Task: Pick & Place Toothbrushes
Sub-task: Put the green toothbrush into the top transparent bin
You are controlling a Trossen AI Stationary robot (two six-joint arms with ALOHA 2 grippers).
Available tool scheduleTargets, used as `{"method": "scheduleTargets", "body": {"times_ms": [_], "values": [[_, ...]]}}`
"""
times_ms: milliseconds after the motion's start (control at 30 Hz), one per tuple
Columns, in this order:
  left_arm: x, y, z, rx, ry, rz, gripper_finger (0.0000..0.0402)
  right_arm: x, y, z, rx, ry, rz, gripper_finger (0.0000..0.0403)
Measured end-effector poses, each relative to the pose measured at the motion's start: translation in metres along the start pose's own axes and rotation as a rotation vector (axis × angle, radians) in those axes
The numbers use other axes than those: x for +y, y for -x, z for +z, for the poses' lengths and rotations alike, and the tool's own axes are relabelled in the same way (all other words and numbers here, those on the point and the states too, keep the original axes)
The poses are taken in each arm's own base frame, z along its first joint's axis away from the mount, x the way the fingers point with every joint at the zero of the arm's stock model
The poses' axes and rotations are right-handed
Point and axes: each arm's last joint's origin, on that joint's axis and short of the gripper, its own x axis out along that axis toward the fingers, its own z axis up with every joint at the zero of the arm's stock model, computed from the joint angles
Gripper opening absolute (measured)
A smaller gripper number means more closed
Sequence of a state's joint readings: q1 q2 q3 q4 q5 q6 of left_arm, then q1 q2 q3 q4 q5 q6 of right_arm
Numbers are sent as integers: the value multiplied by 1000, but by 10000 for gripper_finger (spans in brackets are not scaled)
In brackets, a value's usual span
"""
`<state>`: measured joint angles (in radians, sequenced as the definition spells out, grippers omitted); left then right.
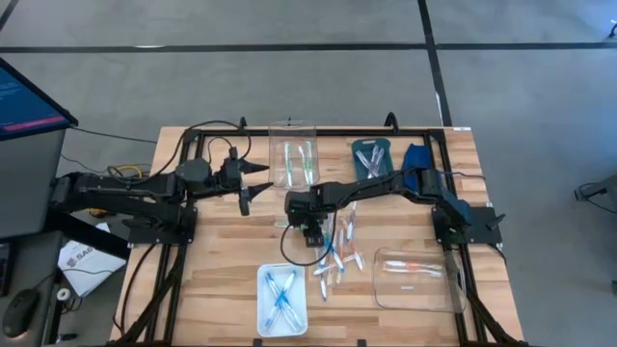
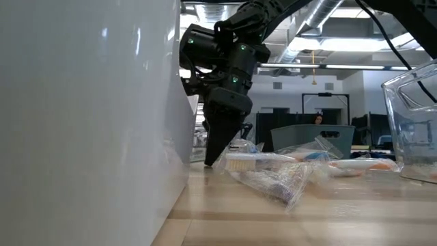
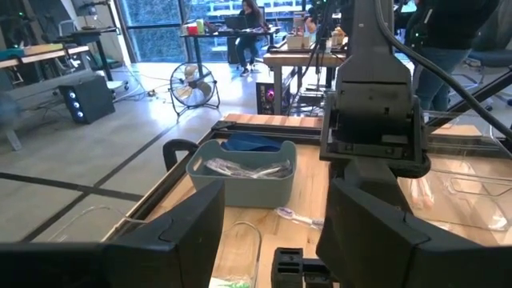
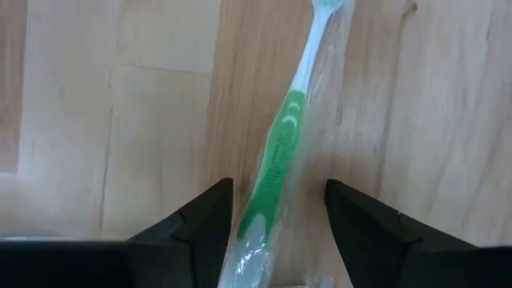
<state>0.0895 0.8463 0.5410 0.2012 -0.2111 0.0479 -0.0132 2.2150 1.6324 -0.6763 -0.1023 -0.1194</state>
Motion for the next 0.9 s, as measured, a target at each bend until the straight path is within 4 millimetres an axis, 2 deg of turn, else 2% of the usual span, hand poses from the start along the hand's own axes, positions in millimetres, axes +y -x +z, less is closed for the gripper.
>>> {"method": "scheduleTargets", "body": {"times_ms": [667, 900], "values": [[0, 0, 0, -1, 1, 0, 218, 0, 6, 5, -9, 13, 0, 166], [0, 0, 0, -1, 1, 0, 218, 0, 6, 5, -10, 14, 0, 129]]}}
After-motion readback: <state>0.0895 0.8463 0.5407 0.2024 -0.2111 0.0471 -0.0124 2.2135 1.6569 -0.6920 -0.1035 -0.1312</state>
